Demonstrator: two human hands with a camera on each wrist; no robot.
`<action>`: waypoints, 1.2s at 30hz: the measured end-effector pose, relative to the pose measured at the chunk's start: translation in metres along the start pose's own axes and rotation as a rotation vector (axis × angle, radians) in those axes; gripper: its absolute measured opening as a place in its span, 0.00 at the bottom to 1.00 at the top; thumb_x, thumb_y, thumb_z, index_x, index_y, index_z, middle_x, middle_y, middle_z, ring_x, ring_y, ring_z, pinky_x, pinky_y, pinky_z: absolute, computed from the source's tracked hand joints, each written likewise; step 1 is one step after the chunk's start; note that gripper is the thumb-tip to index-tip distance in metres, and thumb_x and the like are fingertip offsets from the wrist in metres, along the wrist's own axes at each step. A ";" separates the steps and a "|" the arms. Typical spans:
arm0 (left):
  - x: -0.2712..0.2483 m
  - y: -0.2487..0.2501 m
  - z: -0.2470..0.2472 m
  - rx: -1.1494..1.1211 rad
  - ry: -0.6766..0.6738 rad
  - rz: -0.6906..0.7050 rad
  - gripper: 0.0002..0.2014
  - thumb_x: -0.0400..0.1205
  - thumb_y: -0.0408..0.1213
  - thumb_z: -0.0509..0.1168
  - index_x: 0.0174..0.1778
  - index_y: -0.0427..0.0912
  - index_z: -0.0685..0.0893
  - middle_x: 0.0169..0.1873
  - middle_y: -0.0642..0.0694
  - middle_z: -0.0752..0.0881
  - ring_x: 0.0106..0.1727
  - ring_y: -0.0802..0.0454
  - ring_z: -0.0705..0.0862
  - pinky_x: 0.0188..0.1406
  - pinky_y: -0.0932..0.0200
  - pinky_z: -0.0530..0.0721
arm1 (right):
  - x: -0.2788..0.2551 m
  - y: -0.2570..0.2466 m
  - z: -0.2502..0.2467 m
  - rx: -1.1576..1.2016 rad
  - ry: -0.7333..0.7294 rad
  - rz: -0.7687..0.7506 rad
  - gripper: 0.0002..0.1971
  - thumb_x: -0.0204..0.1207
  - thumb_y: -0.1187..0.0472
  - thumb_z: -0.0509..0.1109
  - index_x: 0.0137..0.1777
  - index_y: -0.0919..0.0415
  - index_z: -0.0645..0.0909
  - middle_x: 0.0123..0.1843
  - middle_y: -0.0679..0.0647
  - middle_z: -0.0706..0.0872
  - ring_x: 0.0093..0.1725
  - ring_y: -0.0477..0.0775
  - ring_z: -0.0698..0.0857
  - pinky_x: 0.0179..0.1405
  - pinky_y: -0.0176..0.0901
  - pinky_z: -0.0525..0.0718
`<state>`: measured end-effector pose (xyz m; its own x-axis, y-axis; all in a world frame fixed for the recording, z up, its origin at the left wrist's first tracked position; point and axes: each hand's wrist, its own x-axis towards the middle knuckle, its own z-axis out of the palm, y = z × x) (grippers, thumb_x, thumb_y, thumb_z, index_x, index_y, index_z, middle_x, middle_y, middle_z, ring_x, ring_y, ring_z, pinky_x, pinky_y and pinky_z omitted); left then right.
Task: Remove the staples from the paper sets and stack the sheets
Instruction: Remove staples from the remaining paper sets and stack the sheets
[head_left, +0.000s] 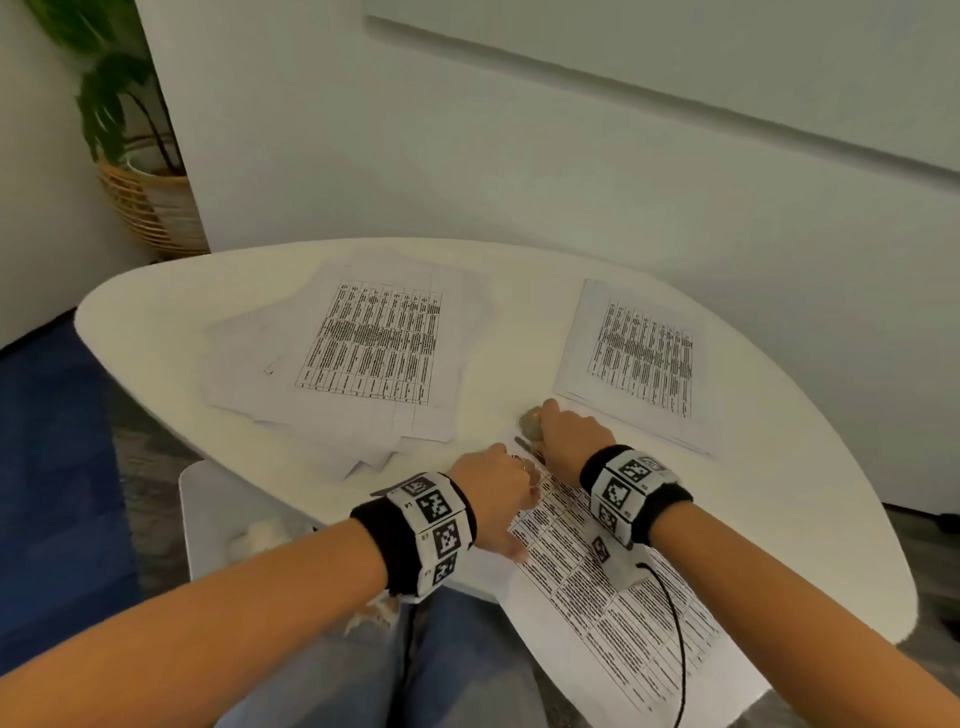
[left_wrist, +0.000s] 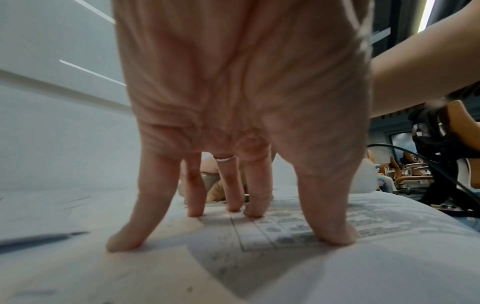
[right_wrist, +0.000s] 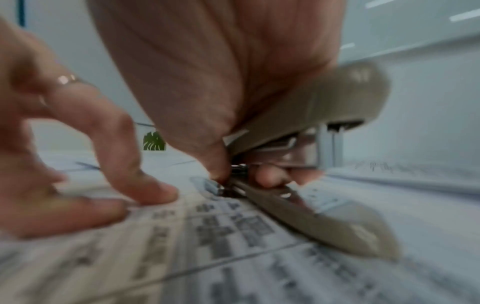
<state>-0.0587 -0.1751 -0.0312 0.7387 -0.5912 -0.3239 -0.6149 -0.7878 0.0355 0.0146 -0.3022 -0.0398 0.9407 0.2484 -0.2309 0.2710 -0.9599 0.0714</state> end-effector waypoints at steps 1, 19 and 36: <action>0.000 0.001 0.000 0.000 -0.008 -0.004 0.35 0.78 0.61 0.63 0.78 0.47 0.70 0.79 0.50 0.65 0.69 0.42 0.69 0.62 0.50 0.75 | -0.001 0.000 -0.001 -0.042 0.020 -0.032 0.18 0.81 0.61 0.60 0.68 0.61 0.64 0.61 0.60 0.80 0.55 0.62 0.83 0.45 0.49 0.77; -0.011 0.006 -0.003 -0.049 0.013 -0.020 0.31 0.79 0.57 0.65 0.75 0.47 0.75 0.79 0.48 0.67 0.74 0.41 0.70 0.68 0.48 0.72 | 0.011 -0.012 -0.007 0.176 -0.028 0.151 0.24 0.82 0.53 0.60 0.72 0.70 0.65 0.67 0.65 0.78 0.65 0.64 0.80 0.59 0.50 0.79; -0.041 0.005 0.026 -0.313 0.059 -0.332 0.43 0.83 0.59 0.58 0.84 0.36 0.48 0.84 0.43 0.46 0.84 0.47 0.48 0.80 0.47 0.61 | -0.025 0.010 -0.011 0.254 -0.055 -0.164 0.21 0.79 0.51 0.65 0.66 0.60 0.64 0.56 0.58 0.82 0.46 0.55 0.80 0.43 0.45 0.78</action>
<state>-0.0998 -0.1501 -0.0424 0.9016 -0.3000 -0.3117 -0.2364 -0.9451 0.2257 -0.0039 -0.3169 -0.0228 0.8743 0.4019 -0.2723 0.3520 -0.9111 -0.2146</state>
